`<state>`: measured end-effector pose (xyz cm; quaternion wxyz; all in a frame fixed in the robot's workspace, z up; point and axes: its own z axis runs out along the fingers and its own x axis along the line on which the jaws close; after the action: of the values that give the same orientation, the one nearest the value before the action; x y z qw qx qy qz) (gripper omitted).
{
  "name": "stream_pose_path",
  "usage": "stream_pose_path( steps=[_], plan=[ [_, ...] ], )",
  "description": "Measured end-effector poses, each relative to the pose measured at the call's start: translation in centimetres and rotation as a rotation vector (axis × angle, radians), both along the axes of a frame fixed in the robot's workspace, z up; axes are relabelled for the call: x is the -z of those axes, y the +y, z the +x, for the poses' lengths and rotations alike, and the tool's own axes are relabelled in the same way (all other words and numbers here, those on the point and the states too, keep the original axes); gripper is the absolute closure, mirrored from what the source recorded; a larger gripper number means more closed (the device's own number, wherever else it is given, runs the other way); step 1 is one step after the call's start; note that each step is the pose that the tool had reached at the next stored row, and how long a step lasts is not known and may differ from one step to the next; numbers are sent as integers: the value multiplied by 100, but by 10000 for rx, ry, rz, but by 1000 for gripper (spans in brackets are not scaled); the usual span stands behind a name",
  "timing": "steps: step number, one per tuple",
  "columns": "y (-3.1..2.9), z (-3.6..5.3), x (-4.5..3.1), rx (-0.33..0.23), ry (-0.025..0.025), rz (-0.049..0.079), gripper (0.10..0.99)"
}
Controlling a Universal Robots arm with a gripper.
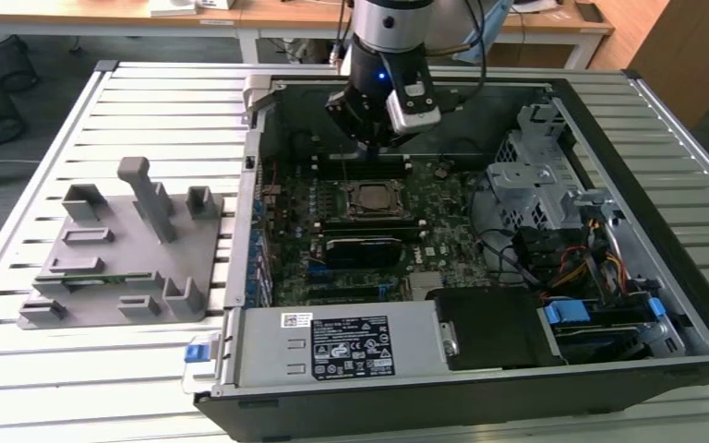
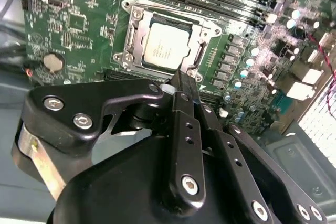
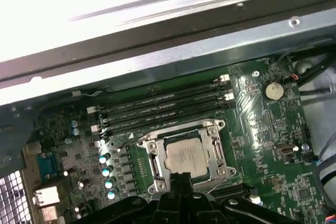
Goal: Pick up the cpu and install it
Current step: 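Install the first cpu locking lever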
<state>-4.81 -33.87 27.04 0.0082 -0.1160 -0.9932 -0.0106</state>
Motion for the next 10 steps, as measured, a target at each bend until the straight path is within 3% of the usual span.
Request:
stream_pose_path(
  steps=[10],
  plan=[
    [-1, 0, 20, -1818, -17, 0, 980]
  ],
)
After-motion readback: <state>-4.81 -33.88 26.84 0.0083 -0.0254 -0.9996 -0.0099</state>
